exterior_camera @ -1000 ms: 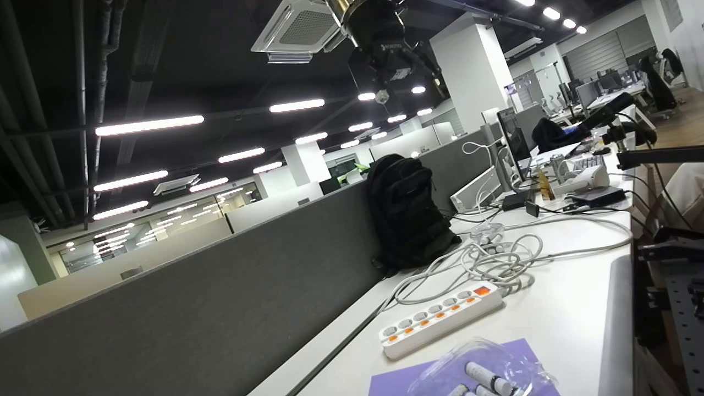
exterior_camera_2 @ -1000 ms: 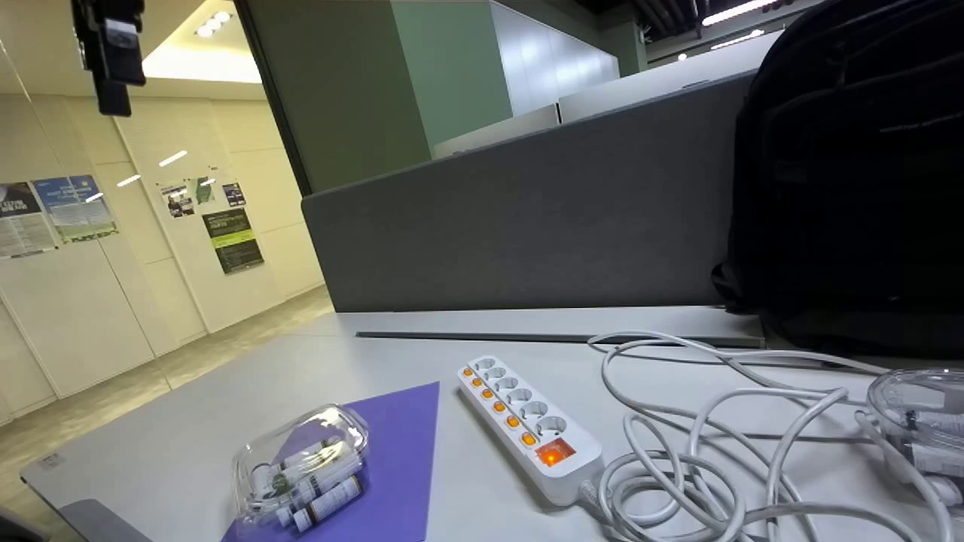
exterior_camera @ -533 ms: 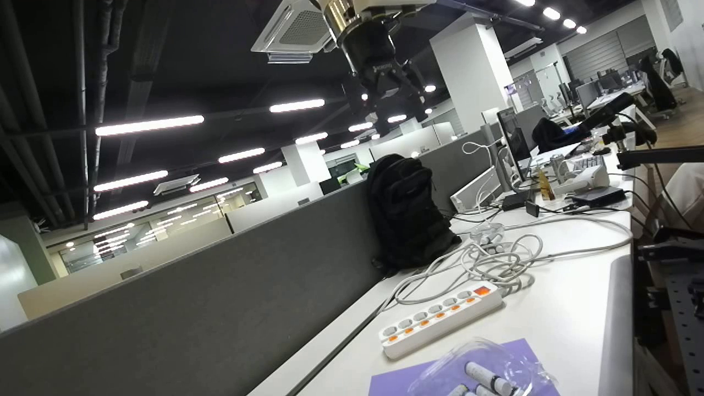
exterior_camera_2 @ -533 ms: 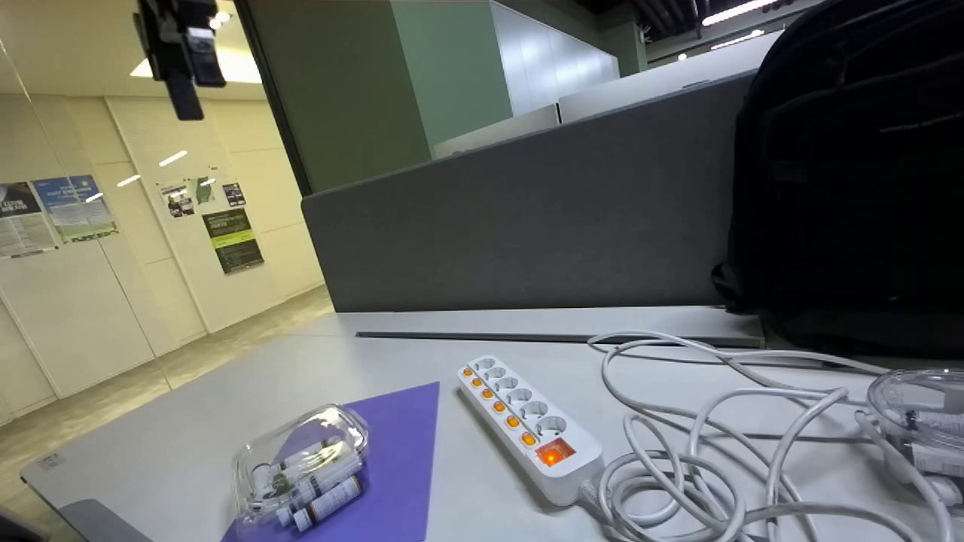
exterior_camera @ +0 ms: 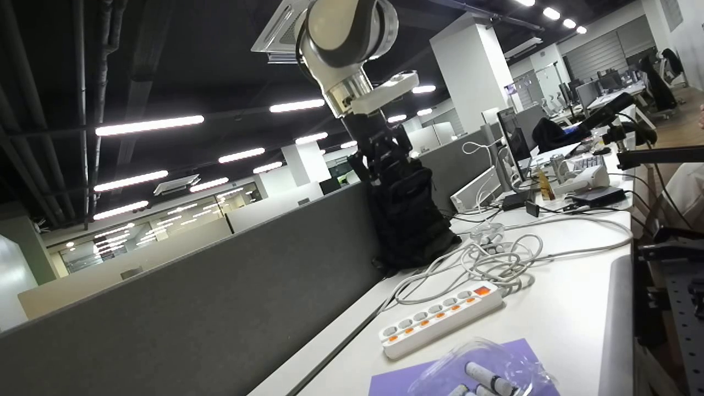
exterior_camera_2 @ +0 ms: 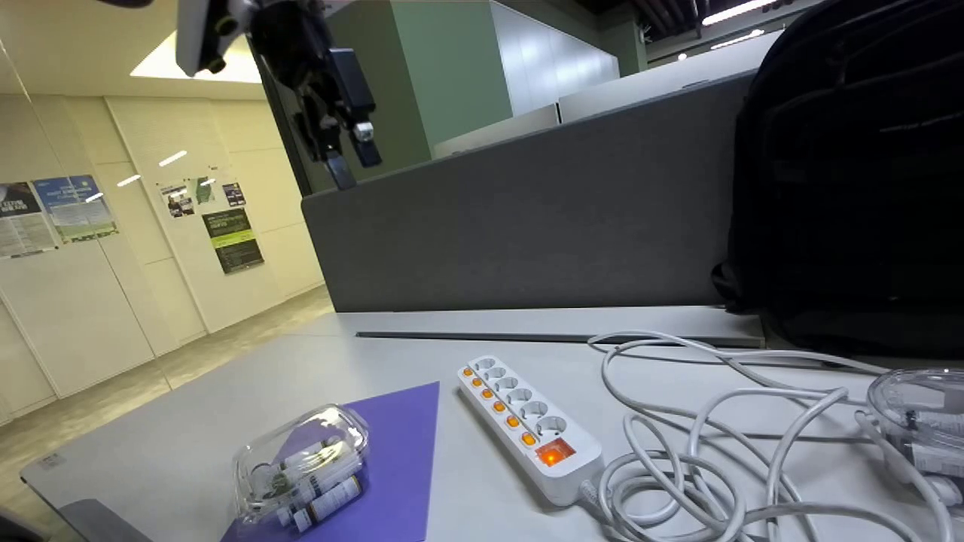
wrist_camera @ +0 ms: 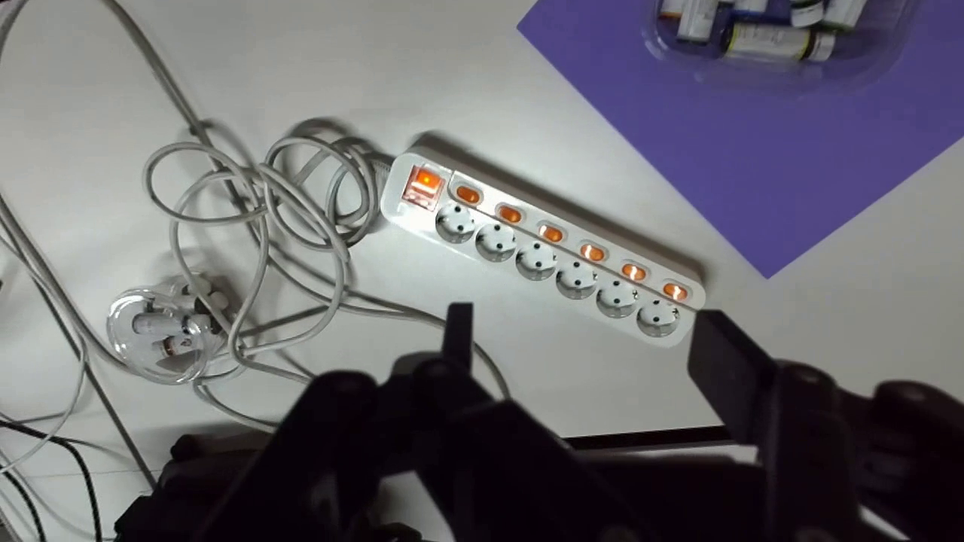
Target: Turn on the second switch from the left
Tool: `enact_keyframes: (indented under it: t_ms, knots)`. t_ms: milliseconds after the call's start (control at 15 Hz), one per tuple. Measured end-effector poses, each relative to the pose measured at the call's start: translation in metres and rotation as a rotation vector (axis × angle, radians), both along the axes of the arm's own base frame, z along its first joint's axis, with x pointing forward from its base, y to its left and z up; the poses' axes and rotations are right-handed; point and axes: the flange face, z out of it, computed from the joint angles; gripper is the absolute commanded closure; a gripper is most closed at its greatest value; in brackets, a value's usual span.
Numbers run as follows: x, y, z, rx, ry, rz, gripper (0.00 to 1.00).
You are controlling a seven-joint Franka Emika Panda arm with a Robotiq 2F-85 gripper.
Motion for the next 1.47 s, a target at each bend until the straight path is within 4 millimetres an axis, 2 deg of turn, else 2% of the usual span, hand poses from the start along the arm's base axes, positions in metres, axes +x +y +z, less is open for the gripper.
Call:
enact_keyframes:
  t_ms: [400,467,733,1067,1467]
  knots:
    - [0.056,-0.011,-0.06,-0.015,-0.052,-0.033,0.95]
    - [0.064,-0.012,-0.068,-0.007,-0.06,-0.034,0.99]
    - [0.09,-0.015,-0.101,0.041,-0.071,-0.052,1.0]
    - [0.109,-0.008,-0.14,0.12,-0.03,-0.068,0.99]
    - [0.113,-0.006,-0.146,0.121,-0.027,-0.06,1.0]
